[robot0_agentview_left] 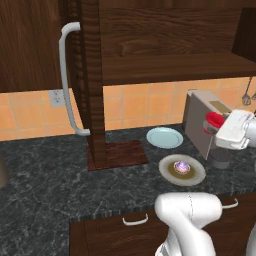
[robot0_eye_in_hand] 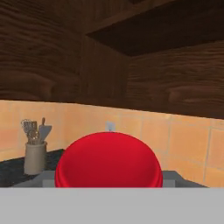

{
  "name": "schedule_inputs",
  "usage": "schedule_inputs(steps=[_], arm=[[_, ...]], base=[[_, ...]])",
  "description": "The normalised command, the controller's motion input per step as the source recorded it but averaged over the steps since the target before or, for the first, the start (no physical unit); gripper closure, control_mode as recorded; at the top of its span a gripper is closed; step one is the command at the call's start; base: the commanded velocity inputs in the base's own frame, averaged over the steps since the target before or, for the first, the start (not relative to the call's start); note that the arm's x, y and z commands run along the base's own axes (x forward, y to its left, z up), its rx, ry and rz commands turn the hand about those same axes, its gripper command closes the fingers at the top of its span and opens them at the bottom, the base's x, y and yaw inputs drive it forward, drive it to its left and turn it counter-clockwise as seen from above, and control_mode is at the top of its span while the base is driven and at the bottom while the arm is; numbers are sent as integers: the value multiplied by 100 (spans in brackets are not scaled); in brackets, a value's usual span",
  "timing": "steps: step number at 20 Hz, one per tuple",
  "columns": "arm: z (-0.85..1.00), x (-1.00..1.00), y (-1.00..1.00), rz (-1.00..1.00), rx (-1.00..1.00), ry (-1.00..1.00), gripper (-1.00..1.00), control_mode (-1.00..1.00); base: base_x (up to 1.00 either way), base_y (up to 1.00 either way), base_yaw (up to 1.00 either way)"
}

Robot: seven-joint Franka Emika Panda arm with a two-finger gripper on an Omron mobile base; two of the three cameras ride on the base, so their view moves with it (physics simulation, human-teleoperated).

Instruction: From the different types of pastries on the counter, select a croissant and place it on the cutting board. Then retrieve a jar of jam from the cabinet and place it alongside the croissant on the cutting board.

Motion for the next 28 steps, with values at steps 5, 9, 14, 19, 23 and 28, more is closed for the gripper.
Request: schedule_inputs(steps=[5, 9, 14, 19, 23, 28], arm=[[-100, 62, 99, 17, -4, 19, 100, -100], [-100, 94, 84, 31, 0, 11, 100, -100], [-98, 88, 83, 27, 2, -3, 100, -100], [-43, 100, 22, -8, 2, -10, 100, -100], [-100, 100, 12, -7, -3, -20, 100, -100], [-55, 60, 2, 5, -10, 0, 100, -100]], base=[[0, 0, 0], [0, 0, 0], [0, 0, 0], [0, 0, 0], [0, 0, 0], [0, 0, 0]])
